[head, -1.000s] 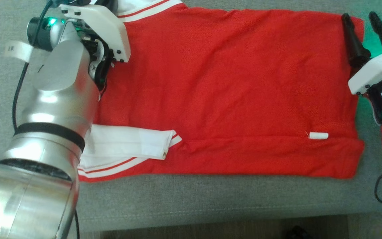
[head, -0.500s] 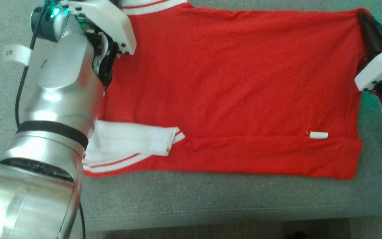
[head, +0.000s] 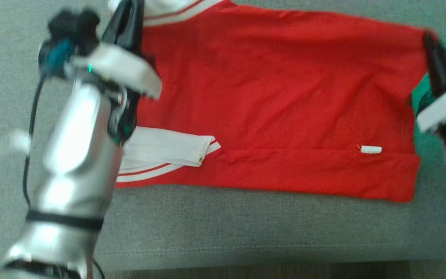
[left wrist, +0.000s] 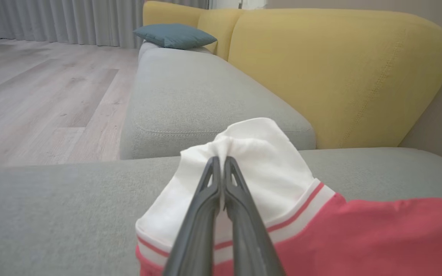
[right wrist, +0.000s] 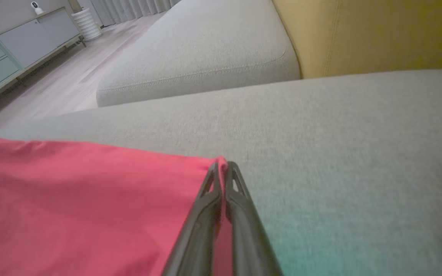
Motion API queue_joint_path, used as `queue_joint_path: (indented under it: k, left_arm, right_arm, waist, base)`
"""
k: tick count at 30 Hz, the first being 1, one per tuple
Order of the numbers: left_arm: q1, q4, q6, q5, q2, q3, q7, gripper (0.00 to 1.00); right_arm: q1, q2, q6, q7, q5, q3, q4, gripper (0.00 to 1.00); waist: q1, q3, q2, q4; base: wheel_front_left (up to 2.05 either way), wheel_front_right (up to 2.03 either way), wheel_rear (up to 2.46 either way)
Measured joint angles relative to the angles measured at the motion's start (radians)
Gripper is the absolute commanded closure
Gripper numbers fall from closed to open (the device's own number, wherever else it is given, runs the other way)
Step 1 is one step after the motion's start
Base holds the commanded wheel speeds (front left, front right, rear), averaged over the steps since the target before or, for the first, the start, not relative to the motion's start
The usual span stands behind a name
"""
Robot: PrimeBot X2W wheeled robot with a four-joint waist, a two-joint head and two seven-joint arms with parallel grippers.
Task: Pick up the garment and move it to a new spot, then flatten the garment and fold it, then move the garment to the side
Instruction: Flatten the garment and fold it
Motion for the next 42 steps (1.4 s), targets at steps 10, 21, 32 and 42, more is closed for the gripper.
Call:
queue_joint_path:
  k: [10,21,32,42]
  left_arm:
    - [0.392,-0.313,0.003,0.022,0.002,0.084,-0.007,1.0]
    - [0.529,-0.241,-0.006,-0.002,-0.019,0.103,-0.007,0.54]
    - [0.595,-0.233,0.032,0.004,-0.025,0.145,-0.007,0.0]
    - [0.695,-0.467,0.123,0.142,-0.016,0.162,-0.007,0.0]
  right_arm:
    - [0.22,0.058,0.0,-0.036,0.036,-0.025,-0.094,1.0]
    - [0.382,0.109,0.0,-0.03,0.015,-0.076,-0.186,1.0]
    - [0.531,0.205,0.0,-0.034,-0.118,-0.136,-0.327,0.0]
    - [0.563,0.277,0.0,-0.079,-0.302,-0.197,-0.512,0.0]
  waist:
    - [0.0,-0.037,0.0,0.005]
    - [-0.0001,-0.084,0.0,0.003]
    - [-0.0001,-0.132,0.0,-0.015]
    - [-0.0001,-0.2,0.0,-0.022]
  base:
    - [0.0,0.0,0.0]
    - [0.0,0.0,0.0]
    - [0.0,0.0,0.0]
    - [0.0,0.0,0.0]
